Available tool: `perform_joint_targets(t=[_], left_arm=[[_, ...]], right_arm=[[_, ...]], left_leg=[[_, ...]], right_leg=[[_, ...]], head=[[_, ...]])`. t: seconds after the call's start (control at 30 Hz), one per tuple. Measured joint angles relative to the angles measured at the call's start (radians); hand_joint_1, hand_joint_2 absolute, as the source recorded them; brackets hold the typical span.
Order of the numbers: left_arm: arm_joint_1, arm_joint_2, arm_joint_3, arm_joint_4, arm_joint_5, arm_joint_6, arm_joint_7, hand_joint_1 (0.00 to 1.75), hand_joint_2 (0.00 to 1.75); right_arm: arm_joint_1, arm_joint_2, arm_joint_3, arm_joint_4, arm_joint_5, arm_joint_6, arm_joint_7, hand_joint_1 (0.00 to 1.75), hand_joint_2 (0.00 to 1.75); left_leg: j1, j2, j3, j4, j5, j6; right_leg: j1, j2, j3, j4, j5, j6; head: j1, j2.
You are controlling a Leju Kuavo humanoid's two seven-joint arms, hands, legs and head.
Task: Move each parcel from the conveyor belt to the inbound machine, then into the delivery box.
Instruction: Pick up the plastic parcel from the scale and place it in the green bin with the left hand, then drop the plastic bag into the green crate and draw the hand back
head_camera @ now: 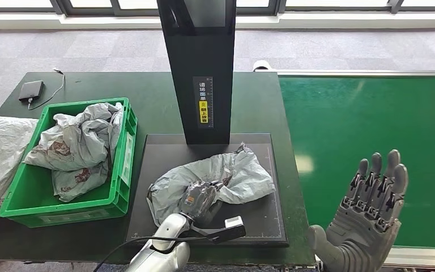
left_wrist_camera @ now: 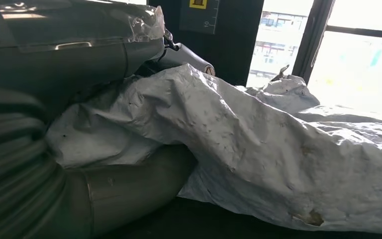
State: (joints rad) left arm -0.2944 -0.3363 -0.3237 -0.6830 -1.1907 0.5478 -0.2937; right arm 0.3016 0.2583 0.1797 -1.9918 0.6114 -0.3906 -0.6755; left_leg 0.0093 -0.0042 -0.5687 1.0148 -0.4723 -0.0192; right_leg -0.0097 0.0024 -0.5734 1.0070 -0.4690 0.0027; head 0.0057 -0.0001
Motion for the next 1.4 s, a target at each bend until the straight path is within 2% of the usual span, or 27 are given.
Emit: perform_joint_targets(t=[0.2, 0.4, 0.5, 0.73, 0.9, 1.13, 1.27, 1.4], left_arm=[[0.011, 0.003, 0.002, -0.08, 0.038, -0.008, -0.019, 1.75, 1.75], [0.016, 0.005, 0.004, -0.125, 0.038, -0.014, -0.019, 1.75, 1.75], [0.028, 0.007, 0.009, -0.158, 0.057, 0.017, -0.034, 1.75, 1.75], [0.157, 0.036, 0.054, -0.474, 0.14, 0.093, -0.134, 1.75, 1.75], [0.254, 0.047, 0.121, -0.688, 0.103, 0.144, -0.183, 1.75, 1.75], [0.324, 0.033, 0.297, -0.903, 0.054, 0.148, -0.258, 1.75, 1.75], [0.311, 0.039, 0.358, -0.942, 0.141, 0.148, -0.196, 1.75, 1.75], [0.234, 0.091, 0.408, -0.893, 0.334, 0.121, -0.133, 1.75, 1.75]], right_arm=[[0.045, 0.005, -0.003, -0.047, 0.009, 0.068, 0.008, 0.0, 1.75], [0.056, 0.013, -0.006, -0.068, 0.013, 0.076, 0.006, 0.0, 1.75], [0.06, 0.019, -0.01, -0.07, 0.016, 0.089, -0.006, 0.0, 1.75], [0.069, 0.036, -0.037, -0.075, 0.002, 0.116, -0.023, 0.0, 1.75], [0.086, 0.036, -0.053, -0.076, -0.034, 0.083, -0.023, 0.0, 1.75], [0.116, 0.021, -0.058, -0.08, -0.077, 0.005, -0.023, 0.0, 1.75], [0.127, 0.008, -0.058, -0.08, -0.088, -0.027, -0.023, 0.0, 1.75], [0.135, -0.006, -0.058, -0.08, -0.097, -0.042, -0.023, 0.0, 1.75]], left_leg=[[0.0, -0.001, -0.001, 0.0, 0.0, 0.0], [0.0, -0.001, -0.001, 0.0, 0.0, 0.0], [0.0, -0.001, -0.001, 0.0, 0.0, 0.0], [0.0, 0.0, -0.001, 0.0, 0.0, 0.0], [0.0, 0.0, -0.001, 0.0, -0.001, -0.001], [0.0, 0.0, -0.001, 0.0, 0.0, -0.001], [0.0, 0.0, -0.001, 0.0, 0.0, -0.001], [0.001, 0.0, 0.0, 0.0, 0.001, -0.002]], right_leg=[[0.0, 0.0, 0.0, 0.0, 0.0, 0.0], [0.0, 0.0, -0.001, 0.0, 0.0, 0.0], [0.0, 0.0, -0.001, 0.0, 0.0, 0.0], [0.001, 0.0, -0.001, 0.0, -0.001, -0.001], [0.001, 0.0, -0.001, 0.0, -0.001, -0.001], [0.001, 0.0, -0.001, 0.0, -0.001, -0.001], [0.001, 0.0, -0.001, 0.0, -0.001, -0.001], [0.001, 0.0, -0.001, 0.0, -0.001, -0.001]], head=[[0.0, 0.0], [0.0, 0.0], [0.0, 0.0], [0.0, 0.0], [0.0, 0.0], [0.0, 0.0], [0.0, 0.0], [0.0, 0.0]])
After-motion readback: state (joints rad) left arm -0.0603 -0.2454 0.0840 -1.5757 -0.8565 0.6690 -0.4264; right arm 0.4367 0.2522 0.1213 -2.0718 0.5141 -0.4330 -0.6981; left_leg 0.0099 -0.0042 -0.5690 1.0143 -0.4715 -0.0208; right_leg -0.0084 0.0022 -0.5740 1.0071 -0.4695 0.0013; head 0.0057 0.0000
